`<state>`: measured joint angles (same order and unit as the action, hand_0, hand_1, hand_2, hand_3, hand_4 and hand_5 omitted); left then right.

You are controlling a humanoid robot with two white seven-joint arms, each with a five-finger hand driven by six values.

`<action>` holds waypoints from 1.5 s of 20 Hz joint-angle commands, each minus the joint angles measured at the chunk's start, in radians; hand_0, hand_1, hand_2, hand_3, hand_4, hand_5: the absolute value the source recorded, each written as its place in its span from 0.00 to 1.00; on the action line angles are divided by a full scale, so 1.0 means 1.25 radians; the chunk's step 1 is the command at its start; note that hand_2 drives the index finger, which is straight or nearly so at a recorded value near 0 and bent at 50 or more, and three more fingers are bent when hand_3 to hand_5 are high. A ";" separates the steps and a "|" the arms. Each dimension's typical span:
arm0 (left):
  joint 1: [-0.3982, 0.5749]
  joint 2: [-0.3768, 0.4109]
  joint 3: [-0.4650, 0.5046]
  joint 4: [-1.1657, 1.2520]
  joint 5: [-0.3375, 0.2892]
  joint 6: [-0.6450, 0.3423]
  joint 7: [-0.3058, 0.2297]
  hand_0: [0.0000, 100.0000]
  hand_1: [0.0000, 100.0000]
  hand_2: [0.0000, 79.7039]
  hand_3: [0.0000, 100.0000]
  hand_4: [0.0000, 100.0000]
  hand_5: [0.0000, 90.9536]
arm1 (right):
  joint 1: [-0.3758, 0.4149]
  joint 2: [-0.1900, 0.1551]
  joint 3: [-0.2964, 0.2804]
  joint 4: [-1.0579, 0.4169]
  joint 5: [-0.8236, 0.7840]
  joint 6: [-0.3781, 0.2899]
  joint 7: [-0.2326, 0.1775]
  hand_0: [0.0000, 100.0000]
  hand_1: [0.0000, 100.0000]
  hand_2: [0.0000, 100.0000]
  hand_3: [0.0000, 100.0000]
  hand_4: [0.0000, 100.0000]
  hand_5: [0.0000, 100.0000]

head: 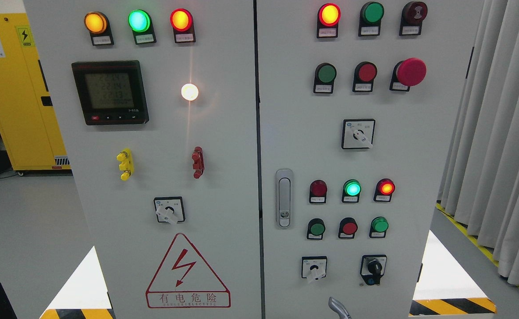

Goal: Press green start button
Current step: 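Raise the right hand toward the lower green push button on the cabinet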

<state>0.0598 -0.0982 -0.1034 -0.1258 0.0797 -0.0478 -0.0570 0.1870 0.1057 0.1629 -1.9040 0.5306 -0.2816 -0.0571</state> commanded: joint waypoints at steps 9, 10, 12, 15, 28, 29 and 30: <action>0.000 0.000 0.000 0.000 0.000 0.000 -0.002 0.12 0.56 0.00 0.00 0.00 0.00 | -0.035 0.000 -0.069 -0.010 0.396 -0.007 -0.076 0.41 0.73 0.00 0.67 0.73 0.80; 0.000 0.000 0.000 0.000 -0.001 0.000 -0.002 0.12 0.56 0.00 0.00 0.00 0.00 | -0.037 0.000 -0.071 -0.011 0.420 -0.007 -0.076 0.46 0.75 0.00 0.70 0.75 0.84; 0.000 0.000 -0.001 0.000 0.000 0.000 -0.002 0.12 0.56 0.00 0.00 0.00 0.00 | -0.046 0.000 -0.081 -0.011 0.467 -0.005 -0.077 0.53 0.77 0.00 0.73 0.77 0.87; 0.000 0.000 -0.001 0.000 0.000 0.000 -0.002 0.12 0.56 0.00 0.00 0.00 0.00 | -0.081 0.001 -0.097 -0.011 0.528 -0.003 -0.084 0.54 0.78 0.00 0.76 0.79 0.91; 0.000 0.000 0.000 0.000 0.000 0.000 -0.002 0.12 0.56 0.00 0.00 0.00 0.00 | -0.183 -0.016 -0.127 0.016 0.690 0.014 -0.076 0.75 0.86 0.00 0.82 0.83 0.97; 0.000 0.000 0.000 0.000 0.000 0.000 -0.002 0.12 0.56 0.00 0.00 0.00 0.00 | -0.191 -0.016 -0.127 0.021 0.691 0.018 -0.076 0.76 0.87 0.00 0.82 0.83 0.98; 0.000 0.000 0.000 0.000 0.000 0.000 -0.002 0.12 0.56 0.00 0.00 0.00 0.00 | -0.200 -0.016 -0.127 0.030 0.692 0.018 -0.075 0.77 0.87 0.00 0.83 0.83 0.98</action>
<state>0.0598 -0.0983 -0.1033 -0.1258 0.0796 -0.0478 -0.0595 -0.0026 0.0967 0.0260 -1.9028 1.3430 -0.2659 -0.1632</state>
